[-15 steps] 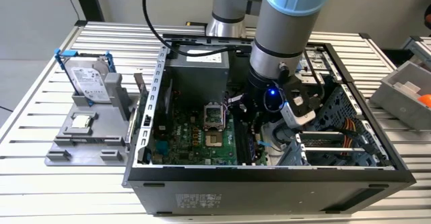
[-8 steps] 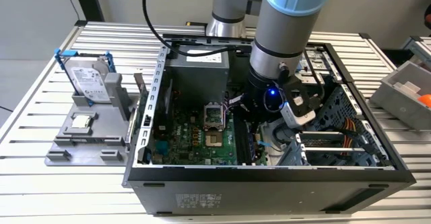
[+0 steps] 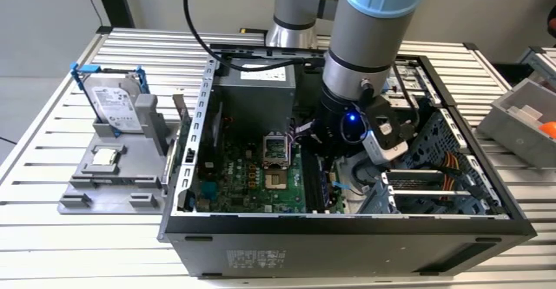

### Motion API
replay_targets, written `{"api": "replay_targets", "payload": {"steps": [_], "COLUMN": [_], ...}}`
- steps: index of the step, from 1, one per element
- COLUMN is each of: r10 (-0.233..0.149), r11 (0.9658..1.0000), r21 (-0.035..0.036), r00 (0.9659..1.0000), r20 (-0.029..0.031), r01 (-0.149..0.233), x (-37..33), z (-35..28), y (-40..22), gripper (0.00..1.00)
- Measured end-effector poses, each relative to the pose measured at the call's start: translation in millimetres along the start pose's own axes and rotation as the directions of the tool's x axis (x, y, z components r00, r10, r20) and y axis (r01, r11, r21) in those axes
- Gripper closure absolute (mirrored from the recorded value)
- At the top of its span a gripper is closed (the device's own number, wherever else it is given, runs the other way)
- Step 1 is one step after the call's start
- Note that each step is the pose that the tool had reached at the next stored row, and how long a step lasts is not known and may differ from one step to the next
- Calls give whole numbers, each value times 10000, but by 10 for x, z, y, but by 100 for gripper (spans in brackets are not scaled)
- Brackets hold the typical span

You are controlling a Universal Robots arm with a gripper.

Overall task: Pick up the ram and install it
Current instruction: 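Press down the ram until it locks into place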

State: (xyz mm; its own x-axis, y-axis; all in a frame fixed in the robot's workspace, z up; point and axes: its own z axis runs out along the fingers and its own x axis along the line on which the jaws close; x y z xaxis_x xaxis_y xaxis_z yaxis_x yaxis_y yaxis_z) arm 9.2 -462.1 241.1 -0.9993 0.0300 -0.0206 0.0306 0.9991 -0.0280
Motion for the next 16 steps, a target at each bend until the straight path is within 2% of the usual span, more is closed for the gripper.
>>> {"api": "replay_targets", "payload": {"steps": [4, 16], "r10": [1, -1], "r11": [10000, 10000], "r21": [1, 12], "r00": [10000, 10000], "r20": [-6, -6], "r01": [-1, 1], "x": [-2, -3], "z": [-112, -115], "y": [-4, -3], "gripper": [100, 100]}}
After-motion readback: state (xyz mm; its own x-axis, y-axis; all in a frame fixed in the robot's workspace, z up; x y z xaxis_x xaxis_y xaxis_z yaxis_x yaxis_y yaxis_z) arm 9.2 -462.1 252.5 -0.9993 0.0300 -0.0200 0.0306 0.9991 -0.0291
